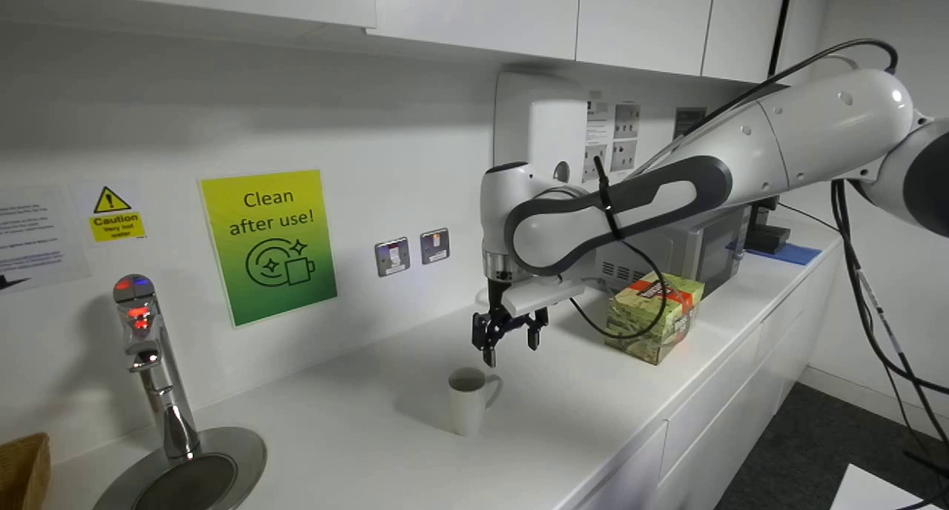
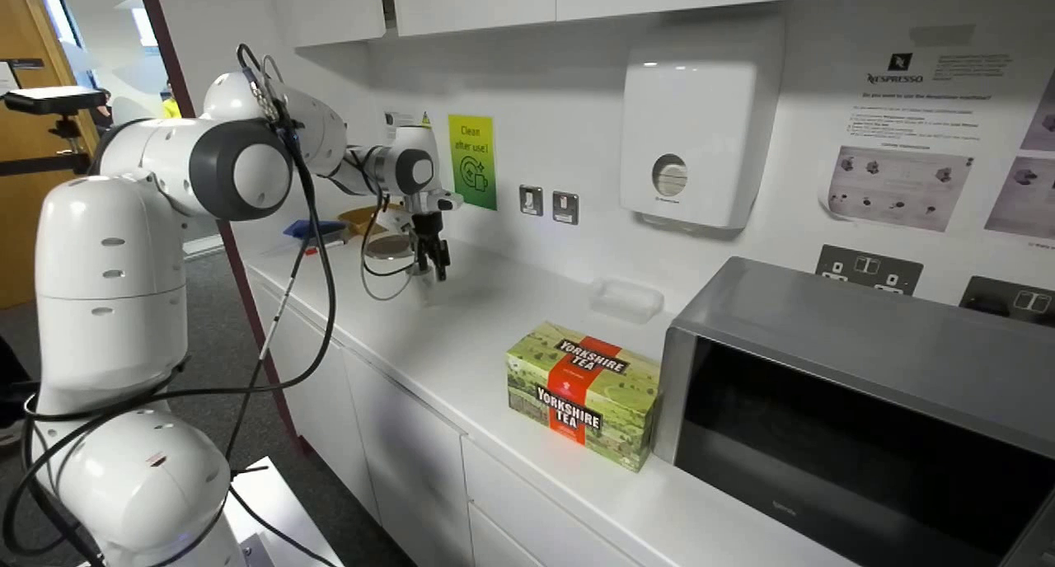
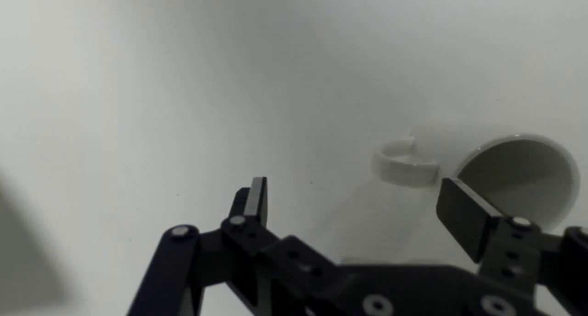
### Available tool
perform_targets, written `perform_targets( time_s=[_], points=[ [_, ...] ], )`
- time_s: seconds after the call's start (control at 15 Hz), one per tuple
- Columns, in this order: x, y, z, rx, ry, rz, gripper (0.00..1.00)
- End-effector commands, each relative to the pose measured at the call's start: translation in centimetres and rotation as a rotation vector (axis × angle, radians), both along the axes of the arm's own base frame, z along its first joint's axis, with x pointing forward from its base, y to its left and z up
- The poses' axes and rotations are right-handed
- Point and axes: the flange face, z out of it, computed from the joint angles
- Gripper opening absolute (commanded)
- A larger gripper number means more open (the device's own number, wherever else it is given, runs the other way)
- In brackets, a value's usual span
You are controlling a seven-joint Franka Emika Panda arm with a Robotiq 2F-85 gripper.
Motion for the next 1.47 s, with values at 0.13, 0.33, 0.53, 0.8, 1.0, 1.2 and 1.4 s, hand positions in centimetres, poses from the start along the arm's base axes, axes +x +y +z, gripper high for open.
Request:
perform_targets(
  time_s=[0.13, 0.33, 0.53, 0.8, 1.0, 1.2, 1.4],
  points=[
    [0.7, -0.9, 3.8, 0.042, -0.072, 0.073, 1.00],
    [1.3, -1.0, 3.3, 0.072, -0.059, 0.088, 1.00],
    [1.5, -0.6, 2.3, 0.092, -0.031, 0.106, 1.00],
    [1.7, -0.1, 1.0, 0.101, -0.002, 0.123, 1.00],
    [1.8, 0.4, 0.2, 0.098, 0.011, 0.139, 1.00],
    [1.7, 1.1, -0.5, 0.090, 0.021, 0.157, 1.00],
    [1.6, 1.5, -1.0, 0.086, 0.030, 0.165, 1.00]
  ],
)
